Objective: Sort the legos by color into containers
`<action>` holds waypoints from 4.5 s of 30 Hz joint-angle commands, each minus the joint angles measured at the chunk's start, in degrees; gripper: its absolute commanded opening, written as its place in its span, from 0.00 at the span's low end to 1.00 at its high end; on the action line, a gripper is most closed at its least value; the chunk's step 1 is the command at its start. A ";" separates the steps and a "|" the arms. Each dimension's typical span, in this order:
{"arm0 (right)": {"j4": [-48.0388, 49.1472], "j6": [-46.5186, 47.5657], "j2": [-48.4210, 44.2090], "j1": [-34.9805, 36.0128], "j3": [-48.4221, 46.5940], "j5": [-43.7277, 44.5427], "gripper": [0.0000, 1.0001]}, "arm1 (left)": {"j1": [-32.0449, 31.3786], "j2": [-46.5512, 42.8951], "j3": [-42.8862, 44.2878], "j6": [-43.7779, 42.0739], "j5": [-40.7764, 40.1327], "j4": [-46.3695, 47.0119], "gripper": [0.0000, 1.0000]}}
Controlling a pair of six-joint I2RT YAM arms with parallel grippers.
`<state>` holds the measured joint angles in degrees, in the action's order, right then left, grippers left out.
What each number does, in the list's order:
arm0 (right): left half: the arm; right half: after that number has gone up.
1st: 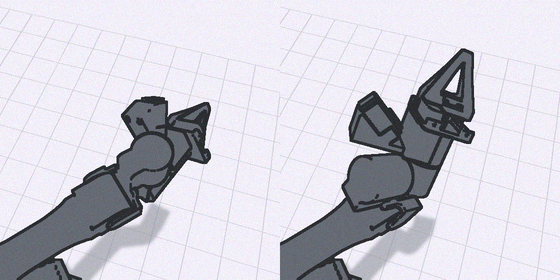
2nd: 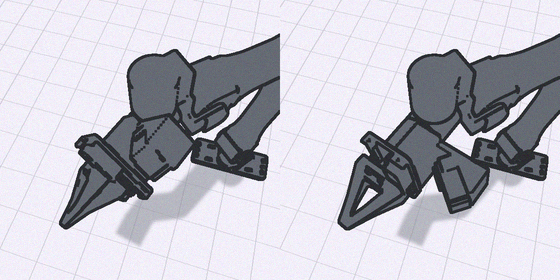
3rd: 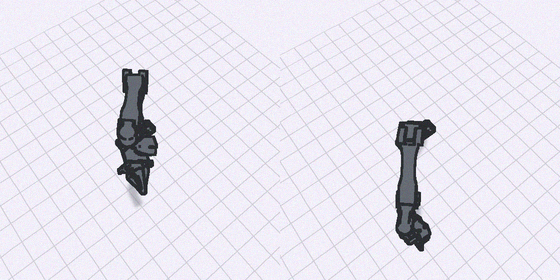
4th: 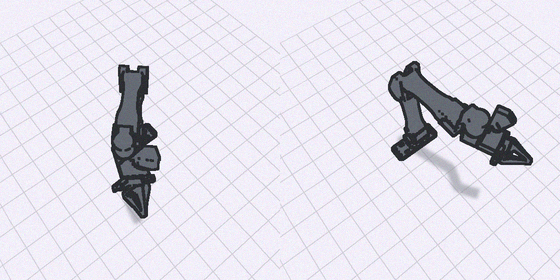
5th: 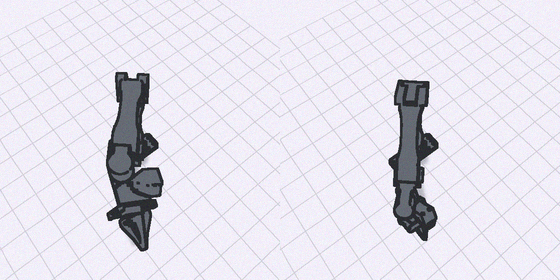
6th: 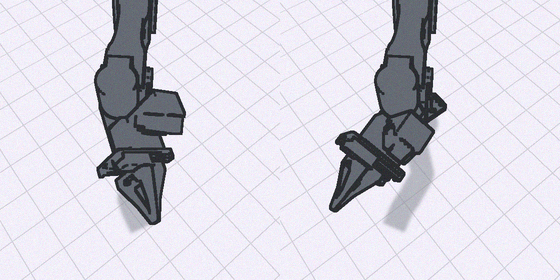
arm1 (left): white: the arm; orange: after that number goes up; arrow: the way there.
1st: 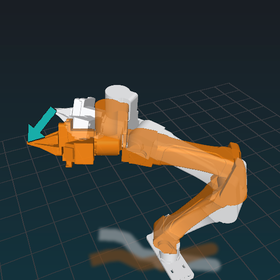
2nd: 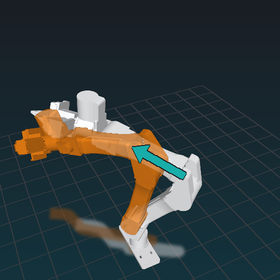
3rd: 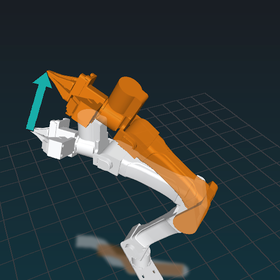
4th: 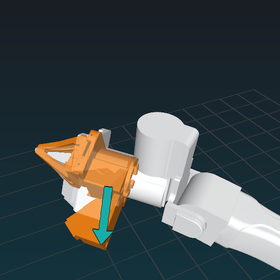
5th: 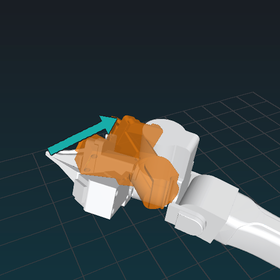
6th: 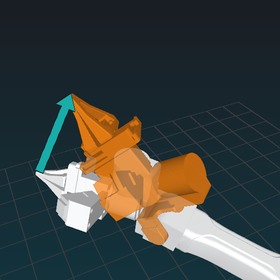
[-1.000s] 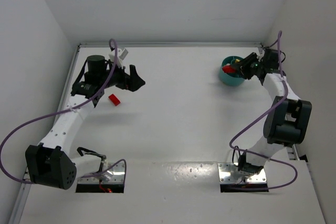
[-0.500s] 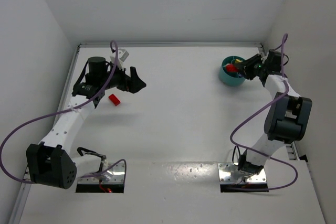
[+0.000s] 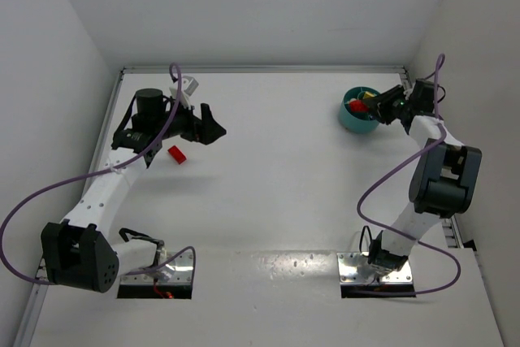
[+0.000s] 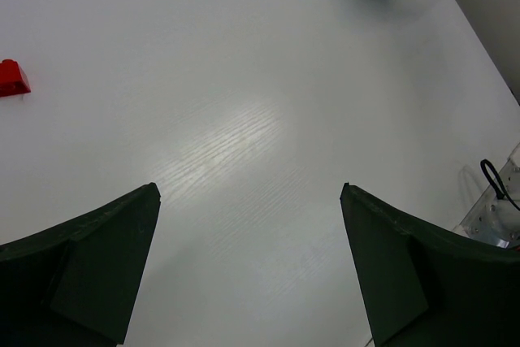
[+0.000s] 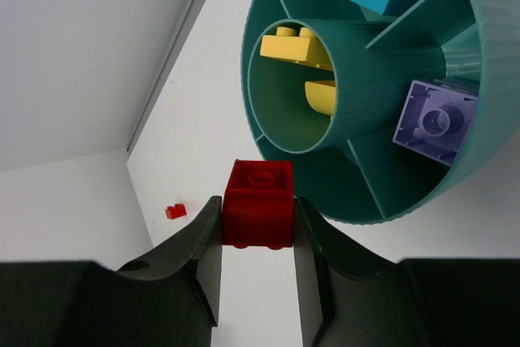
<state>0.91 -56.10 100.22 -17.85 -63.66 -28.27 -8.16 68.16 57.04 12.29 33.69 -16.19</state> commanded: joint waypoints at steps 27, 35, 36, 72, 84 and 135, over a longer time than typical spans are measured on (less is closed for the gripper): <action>1.21 -0.15 0.77 -0.34 -5.15 -0.38 0.57 | 0.60 -0.31 0.01 0.63 1.73 1.77 1.00; -0.12 3.44 -4.07 -2.10 -9.37 -6.09 0.60 | 1.13 -1.45 0.01 -1.57 -0.64 0.37 1.00; -1.51 4.23 -4.07 -2.10 -10.16 -6.88 0.60 | 1.13 -1.97 0.53 -3.14 -1.43 -1.11 1.00; -10.31 19.63 -6.97 -0.87 -8.32 -23.66 0.56 | 3.85 30.35 8.87 15.82 -52.33 -18.00 1.00; -9.52 19.62 -7.59 -0.87 -5.95 -24.20 0.56 | 4.56 42.14 14.51 16.45 -49.70 -19.59 0.73; 8.06 -1.21 -13.83 30.06 8.64 -36.42 0.58 | -36.84 14.28 21.01 -25.65 -22.18 -13.60 0.04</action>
<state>7.35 -58.39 86.19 11.33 -52.69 -63.57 -44.93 82.65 75.44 -12.23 12.05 -29.78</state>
